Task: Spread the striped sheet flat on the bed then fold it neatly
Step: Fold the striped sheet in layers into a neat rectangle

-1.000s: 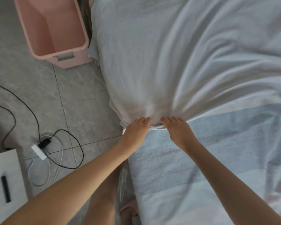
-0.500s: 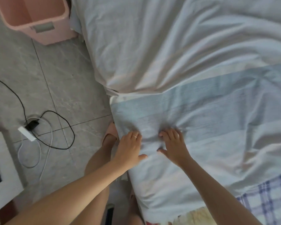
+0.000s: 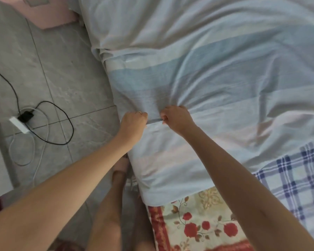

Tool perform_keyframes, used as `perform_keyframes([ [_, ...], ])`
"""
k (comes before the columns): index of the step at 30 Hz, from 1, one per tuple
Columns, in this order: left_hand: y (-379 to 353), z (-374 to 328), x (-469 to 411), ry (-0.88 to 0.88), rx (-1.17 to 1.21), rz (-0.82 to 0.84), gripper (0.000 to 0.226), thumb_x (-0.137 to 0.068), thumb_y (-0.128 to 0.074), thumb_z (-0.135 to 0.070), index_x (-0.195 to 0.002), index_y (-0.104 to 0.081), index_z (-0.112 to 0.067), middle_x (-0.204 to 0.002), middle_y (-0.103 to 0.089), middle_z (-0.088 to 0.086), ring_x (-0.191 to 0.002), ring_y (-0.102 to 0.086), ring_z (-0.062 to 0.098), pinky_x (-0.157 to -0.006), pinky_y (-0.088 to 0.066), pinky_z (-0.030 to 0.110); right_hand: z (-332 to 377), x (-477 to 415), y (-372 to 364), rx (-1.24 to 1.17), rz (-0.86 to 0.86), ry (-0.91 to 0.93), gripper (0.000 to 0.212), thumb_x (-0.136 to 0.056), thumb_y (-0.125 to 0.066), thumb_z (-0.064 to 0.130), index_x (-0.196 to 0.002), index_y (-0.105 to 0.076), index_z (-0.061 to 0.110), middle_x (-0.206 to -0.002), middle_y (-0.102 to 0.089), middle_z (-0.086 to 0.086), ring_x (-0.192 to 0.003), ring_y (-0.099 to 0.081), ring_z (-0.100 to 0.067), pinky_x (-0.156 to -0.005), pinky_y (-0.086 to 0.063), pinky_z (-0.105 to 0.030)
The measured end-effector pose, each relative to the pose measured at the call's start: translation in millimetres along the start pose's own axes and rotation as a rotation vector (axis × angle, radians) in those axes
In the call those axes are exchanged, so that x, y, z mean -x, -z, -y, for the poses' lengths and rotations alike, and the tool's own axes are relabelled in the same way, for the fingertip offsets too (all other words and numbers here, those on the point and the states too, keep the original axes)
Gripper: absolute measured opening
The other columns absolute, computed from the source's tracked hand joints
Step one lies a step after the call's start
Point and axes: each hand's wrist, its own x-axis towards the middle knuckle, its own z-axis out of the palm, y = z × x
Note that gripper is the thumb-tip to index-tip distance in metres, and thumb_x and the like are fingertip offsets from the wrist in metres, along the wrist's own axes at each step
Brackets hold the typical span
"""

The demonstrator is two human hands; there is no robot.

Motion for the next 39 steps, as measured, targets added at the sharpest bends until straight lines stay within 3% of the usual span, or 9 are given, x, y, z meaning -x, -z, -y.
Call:
perform_keyframes([
  [5,-13,-11,12,-0.031,0.027,0.195,0.013,-0.093,-0.056,-0.015,-0.102,-0.056,-0.005,-0.099,-0.063,0.014,-0.092,-0.062,0.033,-0.077,-0.048,0.040,-5,28,-4,0.019,0.092,0.034,0.004,-0.090,-0.059,0.024,-0.087,-0.060,0.022,-0.102,-0.064,0.001,-0.103,-0.057,-0.021,-0.088,-0.031,-0.030],
  [14,-27,-44,47,0.047,0.410,0.290,0.017,-0.089,-0.063,-0.020,-0.099,-0.059,-0.008,-0.100,-0.065,0.011,-0.097,-0.059,0.027,-0.075,-0.034,0.028,-9,59,5,0.032,0.379,-0.038,0.022,-0.085,-0.066,0.022,-0.074,-0.048,0.026,-0.091,-0.061,0.008,-0.105,-0.055,-0.016,-0.085,-0.030,-0.026],
  [17,-31,-44,52,0.131,0.573,0.225,0.014,-0.086,-0.066,-0.017,-0.095,-0.061,-0.007,-0.093,-0.066,0.009,-0.091,-0.060,0.024,-0.071,-0.031,0.024,-12,67,-1,-0.032,0.323,-0.055,0.020,-0.085,-0.066,0.022,-0.075,-0.048,0.024,-0.072,-0.047,0.013,-0.099,-0.057,-0.018,-0.079,-0.023,-0.024],
  [23,-49,-39,88,0.155,0.499,-0.042,0.031,-0.071,-0.080,-0.015,-0.092,-0.059,-0.008,-0.098,-0.054,0.009,-0.092,-0.054,0.028,-0.074,-0.048,0.039,-7,110,-48,-0.027,-0.238,-0.017,0.026,-0.074,-0.074,0.026,-0.090,-0.059,0.013,-0.090,-0.059,-0.005,-0.086,-0.057,-0.027,-0.082,-0.034,-0.033],
  [25,-58,-42,113,0.196,0.433,-0.098,0.040,-0.066,-0.083,-0.023,-0.093,-0.056,-0.010,-0.100,-0.052,0.010,-0.093,-0.051,0.029,-0.072,-0.047,0.040,-5,137,-67,-0.075,-0.230,-0.006,0.044,-0.077,-0.063,0.048,-0.100,-0.057,0.011,-0.099,-0.057,-0.004,-0.094,-0.051,-0.022,-0.085,-0.036,-0.032],
  [28,-79,-54,146,0.184,0.427,0.084,0.047,-0.069,-0.080,-0.032,-0.101,-0.054,-0.009,-0.106,-0.051,0.010,-0.099,-0.050,0.030,-0.082,-0.043,0.039,-7,173,-95,-0.045,-0.049,-0.034,0.061,-0.071,-0.061,0.059,-0.110,-0.059,0.012,-0.110,-0.057,-0.005,-0.103,-0.052,-0.025,-0.091,-0.040,-0.038],
  [32,-96,-74,168,0.190,0.366,0.134,0.031,-0.076,-0.076,-0.029,-0.094,-0.060,-0.010,-0.097,-0.061,0.004,-0.089,-0.058,0.022,-0.084,-0.029,0.026,-6,190,-114,0.005,-0.040,-0.128,0.035,-0.062,-0.084,0.027,-0.088,-0.062,0.017,-0.091,-0.062,0.002,-0.083,-0.059,-0.025,-0.081,-0.037,-0.033],
  [36,-93,-83,163,0.184,0.294,0.026,0.022,-0.066,-0.084,-0.016,-0.067,-0.062,-0.014,-0.067,-0.061,-0.003,-0.059,-0.058,0.015,-0.060,-0.044,0.028,-8,180,-108,-0.067,-0.010,-0.071,0.020,-0.069,-0.077,0.010,-0.072,-0.058,0.017,-0.083,-0.063,0.002,-0.078,-0.061,-0.026,-0.071,-0.040,-0.033],
  [39,-91,-83,168,0.141,0.345,0.014,0.019,-0.073,-0.077,-0.007,-0.069,-0.058,-0.011,-0.067,-0.058,0.002,-0.060,-0.056,0.021,-0.062,-0.045,0.029,-7,180,-93,-0.096,0.130,-0.073,0.014,-0.081,-0.068,0.013,-0.076,-0.056,0.016,-0.091,-0.062,0.001,-0.086,-0.058,-0.025,-0.074,-0.035,-0.033],
])
